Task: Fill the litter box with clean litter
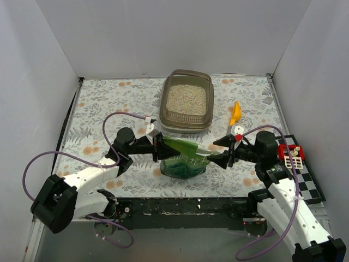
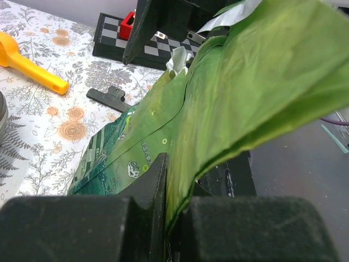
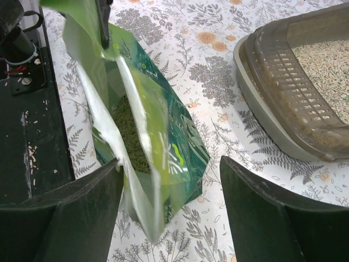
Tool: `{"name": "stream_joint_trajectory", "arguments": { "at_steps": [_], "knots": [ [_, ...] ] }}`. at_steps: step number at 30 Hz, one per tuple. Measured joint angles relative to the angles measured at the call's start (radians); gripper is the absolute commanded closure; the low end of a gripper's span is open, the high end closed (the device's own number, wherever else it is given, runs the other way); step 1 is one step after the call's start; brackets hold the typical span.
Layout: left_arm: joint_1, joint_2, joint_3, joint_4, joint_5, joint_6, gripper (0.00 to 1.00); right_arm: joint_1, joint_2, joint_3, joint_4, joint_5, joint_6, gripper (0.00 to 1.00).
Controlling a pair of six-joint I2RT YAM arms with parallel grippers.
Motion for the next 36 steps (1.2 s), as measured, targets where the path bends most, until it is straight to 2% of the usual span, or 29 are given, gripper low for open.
{"name": "stream_joint_trajectory", "arguments": {
  "at_steps": [3, 6, 11, 18, 25, 36],
  "knots": [
    [0.019, -0.027, -0.015, -0.011, 0.016, 0.011, 1.00, -0.042, -0.008, -0.039, 0.021, -0.049, -0.003, 0.22],
    [0.049, -0.043, -0.023, -0.019, 0.041, 0.014, 1.00, -0.089, -0.014, -0.098, 0.111, -0.116, 0.032, 0.20],
    [0.081, -0.062, -0.038, -0.017, 0.075, 0.013, 1.00, -0.137, 0.013, -0.211, 0.399, -0.257, 0.204, 0.19],
    [0.082, -0.076, -0.068, 0.024, 0.089, 0.006, 1.00, -0.139, 0.084, -0.288, 0.834, -0.371, 0.472, 0.25],
    [0.087, -0.076, -0.082, 0.062, 0.093, -0.006, 1.00, -0.139, 0.190, -0.307, 1.136, -0.394, 0.658, 0.27],
    [0.087, -0.076, -0.086, 0.076, 0.097, -0.021, 1.00, -0.076, 0.303, -0.313, 1.353, -0.364, 0.776, 0.29]
  ]
}}
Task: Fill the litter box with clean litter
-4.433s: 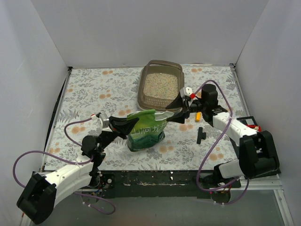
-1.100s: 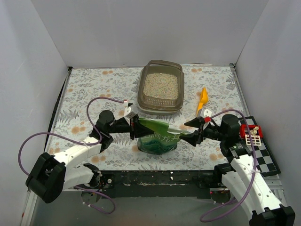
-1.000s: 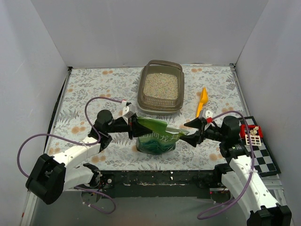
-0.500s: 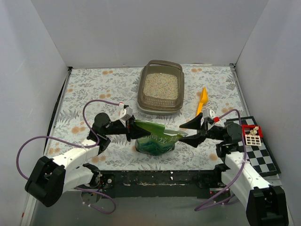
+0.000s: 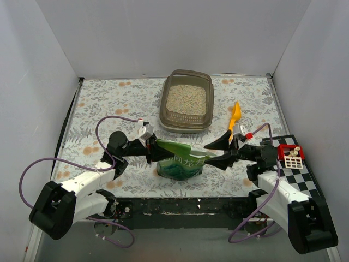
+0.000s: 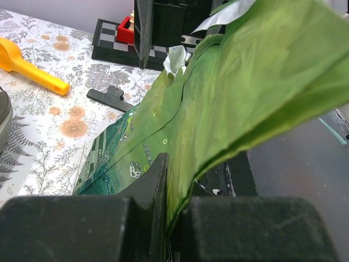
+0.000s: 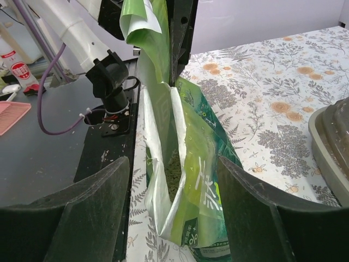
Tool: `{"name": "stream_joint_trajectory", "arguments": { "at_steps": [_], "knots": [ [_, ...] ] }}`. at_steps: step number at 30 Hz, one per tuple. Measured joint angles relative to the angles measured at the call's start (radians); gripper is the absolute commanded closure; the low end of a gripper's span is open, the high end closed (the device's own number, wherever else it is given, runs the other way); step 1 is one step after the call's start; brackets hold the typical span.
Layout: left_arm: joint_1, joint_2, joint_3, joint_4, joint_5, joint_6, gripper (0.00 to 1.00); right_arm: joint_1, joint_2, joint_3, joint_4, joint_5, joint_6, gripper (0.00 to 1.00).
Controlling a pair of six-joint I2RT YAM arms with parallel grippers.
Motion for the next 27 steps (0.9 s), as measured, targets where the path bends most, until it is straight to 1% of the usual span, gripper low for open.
{"name": "stream_joint_trajectory", "arguments": {
  "at_steps": [9, 11, 13, 16, 18, 19, 20, 21, 25, 27],
  "knots": [
    [0.001, 0.000, -0.001, 0.002, 0.001, -0.004, 1.00, 0.036, 0.057, -0.016, 0.048, 0.031, 0.027, 0.31],
    [0.001, 0.000, -0.002, 0.004, 0.001, -0.004, 1.00, 0.047, 0.069, -0.020, 0.049, 0.039, 0.027, 0.32],
    [0.001, 0.000, -0.002, 0.006, 0.001, -0.004, 1.00, 0.055, 0.078, -0.020, 0.051, 0.045, 0.027, 0.37],
    [0.001, 0.000, -0.002, 0.007, 0.002, -0.004, 1.00, 0.065, 0.092, -0.020, 0.052, 0.055, 0.027, 0.49],
    [0.001, 0.000, -0.002, 0.007, 0.002, -0.005, 1.00, 0.068, 0.098, -0.020, 0.052, 0.058, 0.029, 0.63],
    [0.001, 0.000, -0.002, 0.007, 0.002, -0.005, 1.00, 0.070, 0.108, -0.020, 0.055, 0.060, 0.035, 0.73],
    [0.001, 0.000, -0.002, 0.008, 0.002, -0.005, 1.00, 0.072, 0.116, -0.020, 0.057, 0.062, 0.034, 0.88],
    [0.001, 0.000, -0.002, 0.008, 0.002, -0.006, 1.00, 0.073, 0.128, -0.020, 0.062, 0.062, 0.045, 0.98],
    [0.003, 0.000, -0.006, 0.009, 0.001, -0.023, 1.00, 0.074, 0.203, -0.020, 0.082, 0.068, 0.136, 0.99],
    [0.003, -0.003, -0.007, 0.005, -0.003, -0.040, 1.00, 0.076, 0.252, -0.020, 0.097, 0.079, 0.220, 0.99]
  ]
}}
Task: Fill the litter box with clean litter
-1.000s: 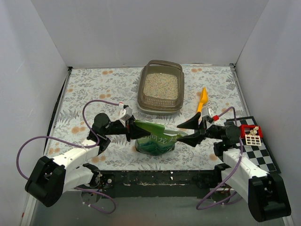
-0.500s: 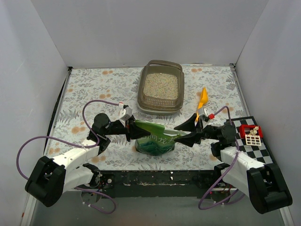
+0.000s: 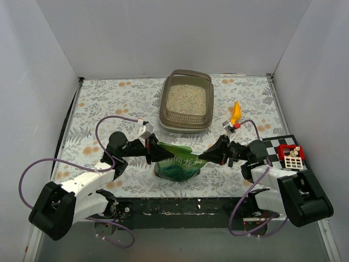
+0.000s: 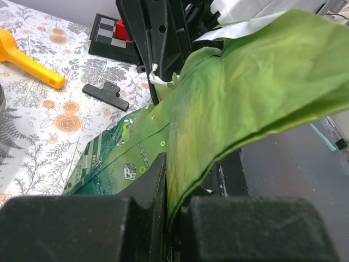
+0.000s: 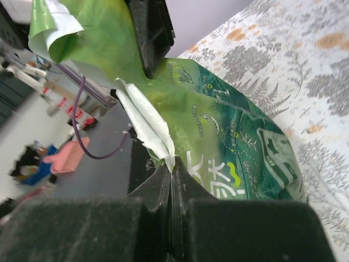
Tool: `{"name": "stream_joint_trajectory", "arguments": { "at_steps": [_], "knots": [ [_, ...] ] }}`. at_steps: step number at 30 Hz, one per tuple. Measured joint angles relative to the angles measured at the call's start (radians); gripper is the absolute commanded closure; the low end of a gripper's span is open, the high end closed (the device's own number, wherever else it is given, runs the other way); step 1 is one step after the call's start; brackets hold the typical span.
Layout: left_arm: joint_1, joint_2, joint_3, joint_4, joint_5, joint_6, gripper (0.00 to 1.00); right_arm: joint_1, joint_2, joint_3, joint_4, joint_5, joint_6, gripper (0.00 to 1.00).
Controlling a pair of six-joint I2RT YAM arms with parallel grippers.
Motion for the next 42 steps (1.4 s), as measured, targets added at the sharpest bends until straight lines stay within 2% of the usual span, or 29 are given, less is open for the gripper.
{"name": "stream_joint_trajectory", "arguments": {
  "at_steps": [4, 12, 14, 18, 23, 35, 42],
  "knots": [
    [0.000, -0.029, 0.014, -0.083, -0.023, -0.055, 1.00, 0.005, 0.034, -0.010, 0.003, 0.033, 0.129, 0.99],
    [0.000, -0.084, 0.100, -0.345, -0.066, -0.272, 1.00, 0.006, -0.095, -0.027, -0.032, 0.050, 0.263, 0.99],
    [0.000, -0.092, 0.113, -0.392, -0.068, -0.319, 1.00, 0.006, -0.166, -0.022, -0.124, 0.047, 0.256, 0.99],
    [0.000, -0.095, 0.116, -0.478, -0.075, -0.393, 1.00, 0.011, -0.279, 0.042, -0.486, 0.047, 0.161, 0.99],
    [0.000, -0.096, 0.123, -0.571, -0.094, -0.453, 1.00, 0.013, -0.291, 0.126, -0.821, 0.043, 0.084, 0.99],
    [-0.015, -0.199, 0.119, -0.880, -0.100, -0.552, 1.00, 0.018, -0.373, 0.099, -1.089, -0.030, 0.088, 0.99],
    [-0.016, -0.217, 0.042, -0.926, -0.068, -0.624, 1.00, 0.024, -0.381, 0.087, -1.234, -0.087, 0.071, 0.99]
  ]
}}
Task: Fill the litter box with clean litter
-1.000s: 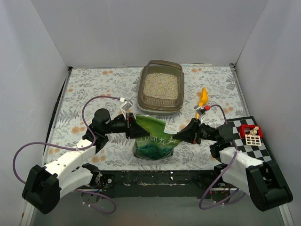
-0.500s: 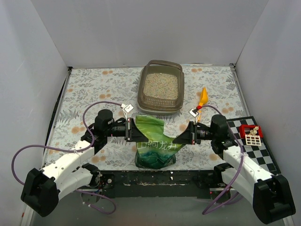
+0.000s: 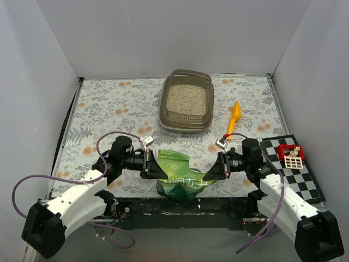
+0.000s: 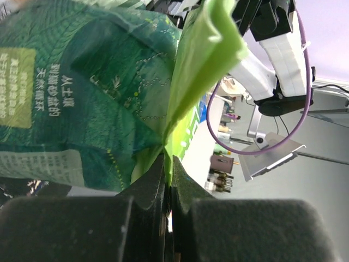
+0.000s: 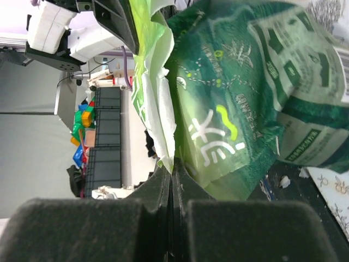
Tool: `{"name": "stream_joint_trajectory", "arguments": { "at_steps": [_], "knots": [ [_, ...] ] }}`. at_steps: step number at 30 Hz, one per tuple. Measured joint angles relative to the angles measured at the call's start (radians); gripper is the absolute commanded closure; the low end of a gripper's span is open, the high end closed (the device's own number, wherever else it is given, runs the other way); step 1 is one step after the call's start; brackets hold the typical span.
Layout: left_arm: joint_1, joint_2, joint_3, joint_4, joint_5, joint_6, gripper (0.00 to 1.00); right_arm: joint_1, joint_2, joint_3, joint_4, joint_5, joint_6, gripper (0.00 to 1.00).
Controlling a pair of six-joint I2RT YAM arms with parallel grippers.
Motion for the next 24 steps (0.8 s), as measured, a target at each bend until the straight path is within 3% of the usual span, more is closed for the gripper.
{"name": "stream_joint_trajectory", "arguments": {
  "at_steps": [7, 8, 10, 12, 17, 24],
  "knots": [
    [0.000, 0.005, -0.035, -0.016, 0.058, -0.021, 1.00, 0.002, -0.013, -0.053, -0.090, -0.018, -0.017, 0.99],
    [0.000, 0.009, -0.036, -0.018, 0.062, -0.021, 1.00, 0.002, -0.014, -0.053, -0.095, -0.018, -0.016, 0.92],
    [0.000, 0.015, -0.036, -0.021, 0.067, -0.021, 1.00, 0.002, -0.014, -0.052, -0.097, -0.021, -0.017, 0.59],
    [0.003, 0.019, -0.036, -0.033, 0.075, -0.020, 1.00, -0.002, -0.005, -0.034, -0.138, -0.024, -0.041, 0.50],
    [0.009, 0.026, -0.036, -0.053, 0.079, -0.017, 1.00, -0.007, 0.091, 0.209, -0.435, 0.060, -0.296, 0.38],
    [0.010, 0.025, -0.035, -0.070, 0.090, -0.019, 1.00, 0.025, 0.183, 0.629, -0.683, 0.301, -0.598, 0.36]
  ]
}}
